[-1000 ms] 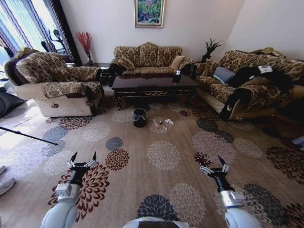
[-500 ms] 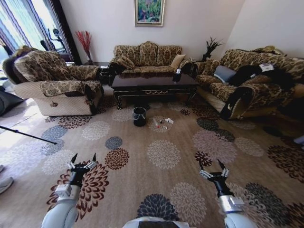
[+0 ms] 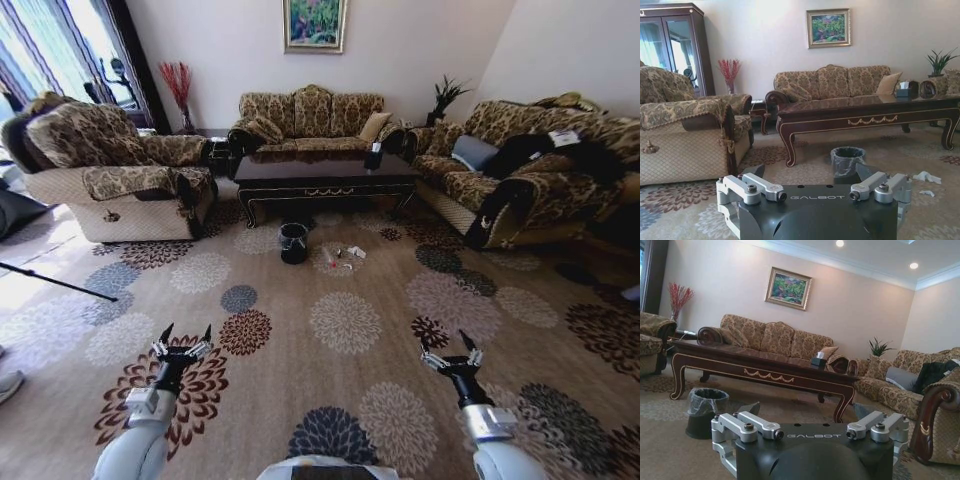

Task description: Move to the front of the table and pick up the trash from the floor, then place it into the trash bin.

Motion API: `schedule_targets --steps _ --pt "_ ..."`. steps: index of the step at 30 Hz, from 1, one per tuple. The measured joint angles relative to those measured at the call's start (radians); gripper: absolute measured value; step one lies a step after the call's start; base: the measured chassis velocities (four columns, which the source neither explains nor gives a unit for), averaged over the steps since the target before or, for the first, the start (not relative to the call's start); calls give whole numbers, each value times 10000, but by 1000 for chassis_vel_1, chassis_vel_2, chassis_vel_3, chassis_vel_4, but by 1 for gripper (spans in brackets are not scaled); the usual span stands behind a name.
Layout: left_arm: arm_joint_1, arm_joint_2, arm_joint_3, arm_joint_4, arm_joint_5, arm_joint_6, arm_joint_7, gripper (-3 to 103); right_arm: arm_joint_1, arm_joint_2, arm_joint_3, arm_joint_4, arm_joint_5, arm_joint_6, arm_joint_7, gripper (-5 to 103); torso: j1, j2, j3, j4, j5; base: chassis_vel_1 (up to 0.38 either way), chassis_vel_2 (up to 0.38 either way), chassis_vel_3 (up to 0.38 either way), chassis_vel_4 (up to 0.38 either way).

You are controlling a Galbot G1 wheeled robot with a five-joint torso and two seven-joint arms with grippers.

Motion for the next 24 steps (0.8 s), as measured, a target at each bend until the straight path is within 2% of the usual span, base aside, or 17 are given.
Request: schedule_targets --steps 13,24 --pt "20 -159 24 243 467 -227 127 100 37 -10 -110 -58 -53 -16 21 100 -221 -542 -318 2 0 0 0 0 0" --pt "33 -268 10 304 234 -243 166 100 58 -5 -202 -81 -79 11 -6 100 -409 -1001 -591 2 -1 0 0 0 0"
